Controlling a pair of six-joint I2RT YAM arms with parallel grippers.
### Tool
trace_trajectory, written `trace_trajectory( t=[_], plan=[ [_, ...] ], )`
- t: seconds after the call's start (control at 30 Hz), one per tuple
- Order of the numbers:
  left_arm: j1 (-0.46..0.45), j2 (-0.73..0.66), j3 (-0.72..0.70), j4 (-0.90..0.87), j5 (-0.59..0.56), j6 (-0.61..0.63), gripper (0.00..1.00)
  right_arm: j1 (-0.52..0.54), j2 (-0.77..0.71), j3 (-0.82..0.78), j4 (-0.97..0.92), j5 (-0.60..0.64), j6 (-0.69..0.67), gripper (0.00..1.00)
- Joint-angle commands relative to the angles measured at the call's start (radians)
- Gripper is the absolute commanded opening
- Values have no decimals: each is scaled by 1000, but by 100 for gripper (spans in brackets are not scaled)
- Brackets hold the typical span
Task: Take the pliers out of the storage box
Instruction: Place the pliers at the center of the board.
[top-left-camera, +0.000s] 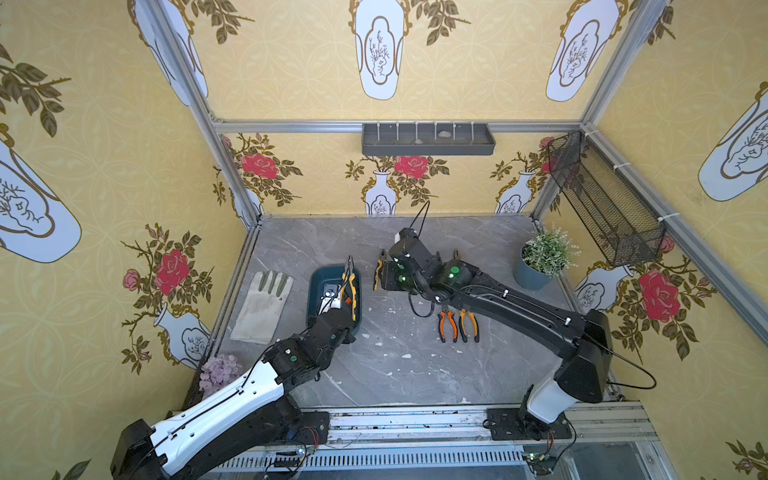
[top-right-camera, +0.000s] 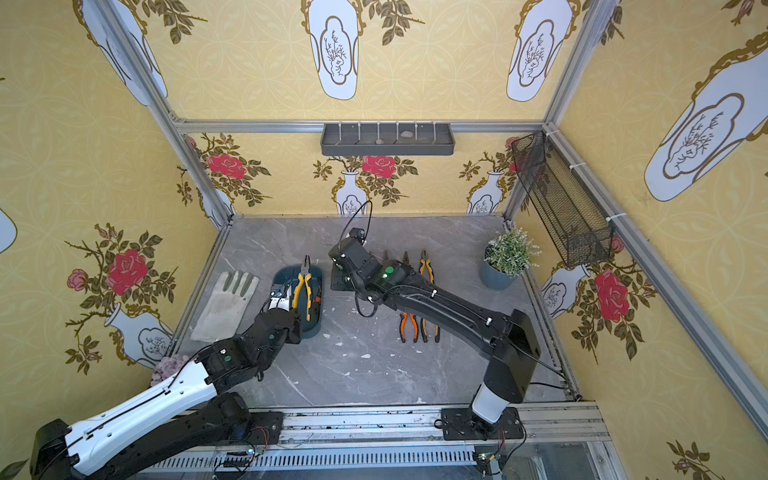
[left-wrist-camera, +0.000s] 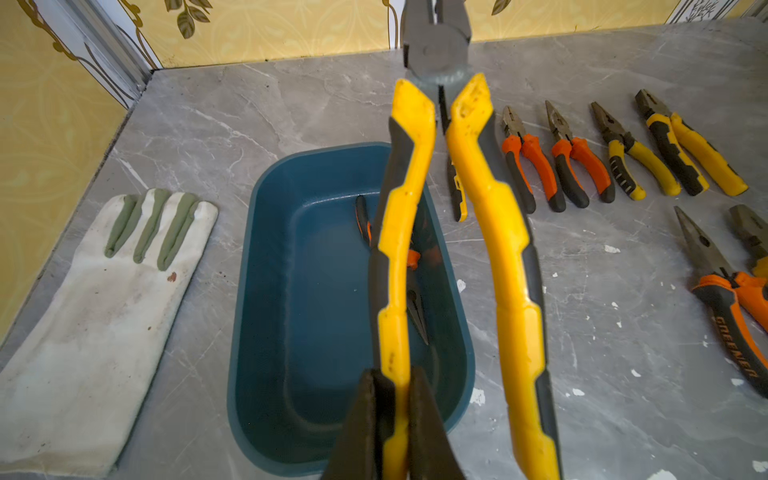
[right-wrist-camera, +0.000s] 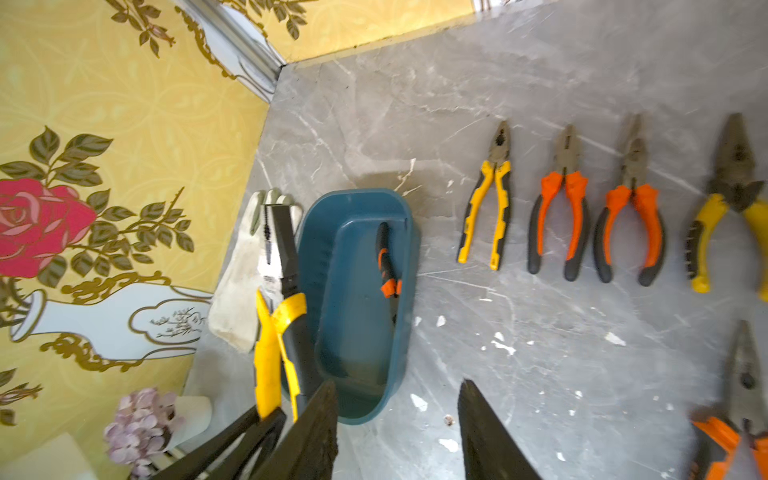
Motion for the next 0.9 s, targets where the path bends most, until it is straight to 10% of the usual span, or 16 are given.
trace_trajectory(
  t=[0.0, 0.37, 0.87],
  plan=[
    [-20, -3, -7, 83, -62, 17, 0, 11, 109, 141, -56, -102, 58, 50],
    [-89, 45, 2, 82, -127, 9, 0, 53, 379, 521, -229, -51, 64, 50],
    [-208, 146, 61, 9, -323, -7, 0, 87, 347, 497, -253, 111, 50, 50]
  ],
)
